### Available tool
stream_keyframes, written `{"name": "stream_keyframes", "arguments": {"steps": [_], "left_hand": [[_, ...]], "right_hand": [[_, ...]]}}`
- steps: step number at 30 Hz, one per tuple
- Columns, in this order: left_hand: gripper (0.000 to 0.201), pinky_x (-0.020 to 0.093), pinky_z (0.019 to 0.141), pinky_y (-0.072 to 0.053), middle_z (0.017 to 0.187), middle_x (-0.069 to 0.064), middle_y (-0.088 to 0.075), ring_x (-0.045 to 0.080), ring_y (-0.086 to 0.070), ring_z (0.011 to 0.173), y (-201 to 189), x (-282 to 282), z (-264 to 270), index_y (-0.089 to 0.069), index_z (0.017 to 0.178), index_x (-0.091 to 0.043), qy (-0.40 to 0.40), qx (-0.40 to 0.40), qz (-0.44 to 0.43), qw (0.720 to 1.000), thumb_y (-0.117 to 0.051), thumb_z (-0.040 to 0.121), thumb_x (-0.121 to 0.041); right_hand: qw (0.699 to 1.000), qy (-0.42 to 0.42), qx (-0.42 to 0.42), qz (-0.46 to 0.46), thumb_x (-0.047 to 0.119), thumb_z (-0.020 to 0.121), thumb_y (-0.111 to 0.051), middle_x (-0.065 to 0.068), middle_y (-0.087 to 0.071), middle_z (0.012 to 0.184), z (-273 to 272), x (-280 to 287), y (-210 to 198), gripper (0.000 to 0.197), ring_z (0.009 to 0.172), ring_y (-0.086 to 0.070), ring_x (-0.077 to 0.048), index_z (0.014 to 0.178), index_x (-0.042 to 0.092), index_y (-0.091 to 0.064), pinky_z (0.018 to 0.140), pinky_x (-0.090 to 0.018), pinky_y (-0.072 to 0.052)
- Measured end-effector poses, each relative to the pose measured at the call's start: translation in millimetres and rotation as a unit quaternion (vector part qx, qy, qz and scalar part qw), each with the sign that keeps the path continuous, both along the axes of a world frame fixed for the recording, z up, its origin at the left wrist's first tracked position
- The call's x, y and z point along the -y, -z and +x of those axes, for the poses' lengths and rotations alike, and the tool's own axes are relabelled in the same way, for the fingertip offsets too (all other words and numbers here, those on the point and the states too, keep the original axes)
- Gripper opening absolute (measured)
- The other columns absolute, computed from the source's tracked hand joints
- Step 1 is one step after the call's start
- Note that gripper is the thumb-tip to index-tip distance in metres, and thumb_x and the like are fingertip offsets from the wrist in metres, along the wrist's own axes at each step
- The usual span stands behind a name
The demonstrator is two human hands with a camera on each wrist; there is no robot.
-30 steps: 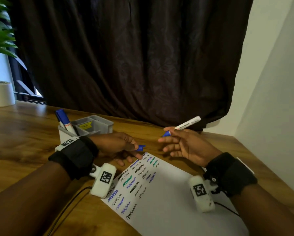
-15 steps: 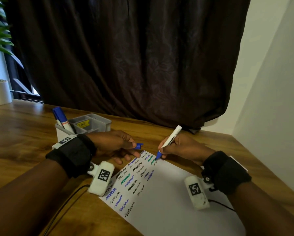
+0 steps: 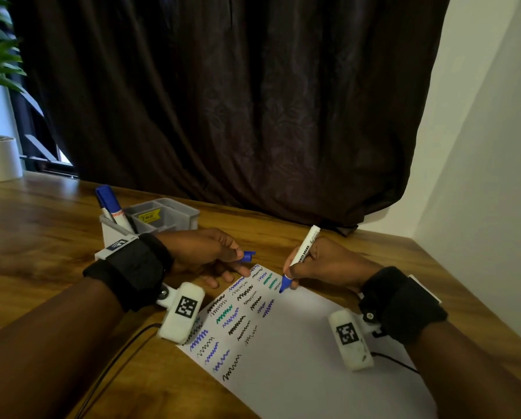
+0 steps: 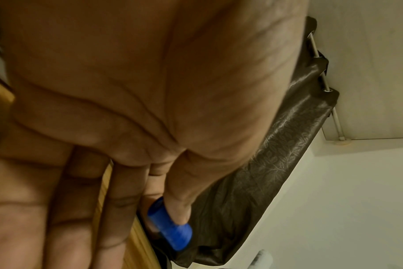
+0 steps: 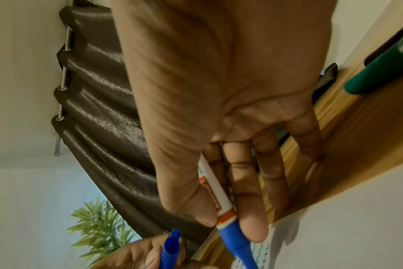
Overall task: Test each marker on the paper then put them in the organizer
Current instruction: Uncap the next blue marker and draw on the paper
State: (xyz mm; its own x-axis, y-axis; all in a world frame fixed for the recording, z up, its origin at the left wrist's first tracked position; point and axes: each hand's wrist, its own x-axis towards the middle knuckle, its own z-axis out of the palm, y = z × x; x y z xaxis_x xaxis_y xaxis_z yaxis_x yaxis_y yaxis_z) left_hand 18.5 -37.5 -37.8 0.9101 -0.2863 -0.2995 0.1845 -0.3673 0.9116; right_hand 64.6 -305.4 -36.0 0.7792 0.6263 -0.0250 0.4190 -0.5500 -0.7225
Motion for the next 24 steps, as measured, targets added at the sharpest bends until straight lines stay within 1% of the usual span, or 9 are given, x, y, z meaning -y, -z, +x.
{"name": "stream_keyframes", "arguments": {"steps": [3,6,9,13,15,17,21,24], "left_hand": [[0.019,0.027,0.066,-0.054,0.121,0.011,-0.072,0.016,-0.063,0.083,0,-1,1,-0.06,0.114,-0.009,0.003,-0.003,-0.002,1.0,-0.05,0.102,-0.019],[0.018,0.027,0.064,-0.054,0.12,0.012,-0.073,0.016,-0.064,0.083,1,-1,2,-0.061,0.112,-0.009,0.004,-0.004,-0.004,1.0,-0.05,0.102,-0.019],[0.016,0.027,0.065,-0.054,0.121,0.012,-0.072,0.016,-0.064,0.084,0,-1,2,-0.061,0.11,-0.011,0.005,-0.003,-0.004,1.0,-0.05,0.102,-0.019],[0.013,0.028,0.067,-0.053,0.122,0.012,-0.072,0.017,-0.062,0.086,0,0,0,-0.061,0.106,-0.012,0.0,-0.004,-0.006,1.0,-0.05,0.102,-0.018],[0.014,0.028,0.068,-0.053,0.122,0.012,-0.072,0.017,-0.062,0.085,0,0,0,-0.061,0.108,-0.012,0.001,-0.006,-0.006,1.0,-0.05,0.102,-0.018],[0.015,0.029,0.068,-0.053,0.121,0.011,-0.072,0.017,-0.063,0.086,0,0,0,-0.061,0.11,-0.012,0.0,-0.006,-0.004,1.0,-0.051,0.102,-0.019],[0.015,0.03,0.07,-0.052,0.12,0.011,-0.073,0.019,-0.063,0.089,0,0,0,-0.06,0.111,-0.011,-0.003,-0.002,0.0,1.0,-0.051,0.102,-0.019],[0.016,0.029,0.069,-0.052,0.121,0.012,-0.072,0.018,-0.062,0.088,0,1,1,-0.061,0.112,-0.01,-0.003,-0.001,0.001,1.0,-0.051,0.102,-0.019]], "right_hand": [[1.0,-0.001,-0.008,0.007,0.015,0.093,-0.073,-0.007,-0.081,0.095,-3,0,-2,0.01,0.097,-0.077,-0.018,0.083,0.016,-0.075,0.082,-0.026,-0.063],[1.0,-0.005,-0.016,0.014,0.014,0.093,-0.073,-0.008,-0.081,0.095,-4,0,-2,0.008,0.098,-0.077,-0.02,0.085,0.014,-0.075,0.084,-0.028,-0.063],[1.0,-0.003,-0.012,0.023,0.013,0.092,-0.073,-0.011,-0.081,0.097,-4,0,-2,0.01,0.097,-0.077,-0.017,0.083,0.013,-0.076,0.081,-0.025,-0.062],[1.0,0.0,-0.012,0.011,0.015,0.093,-0.072,-0.009,-0.081,0.095,1,2,0,0.011,0.098,-0.077,-0.016,0.089,0.006,-0.076,0.088,-0.032,-0.062],[1.0,0.003,-0.011,0.015,0.014,0.094,-0.072,-0.008,-0.081,0.094,4,2,2,0.016,0.098,-0.077,-0.015,0.093,-0.001,-0.075,0.088,-0.031,-0.062],[1.0,0.004,-0.008,0.022,0.014,0.094,-0.071,-0.007,-0.081,0.093,4,2,2,0.02,0.097,-0.077,-0.014,0.097,-0.005,-0.074,0.086,-0.029,-0.062],[1.0,0.008,-0.007,0.015,0.013,0.094,-0.071,-0.007,-0.081,0.093,6,3,3,0.021,0.098,-0.077,-0.014,0.097,-0.007,-0.074,0.088,-0.03,-0.062],[1.0,0.007,-0.011,0.02,0.013,0.094,-0.071,-0.009,-0.081,0.093,7,3,3,0.021,0.098,-0.077,-0.016,0.094,-0.008,-0.074,0.087,-0.029,-0.062]]}}
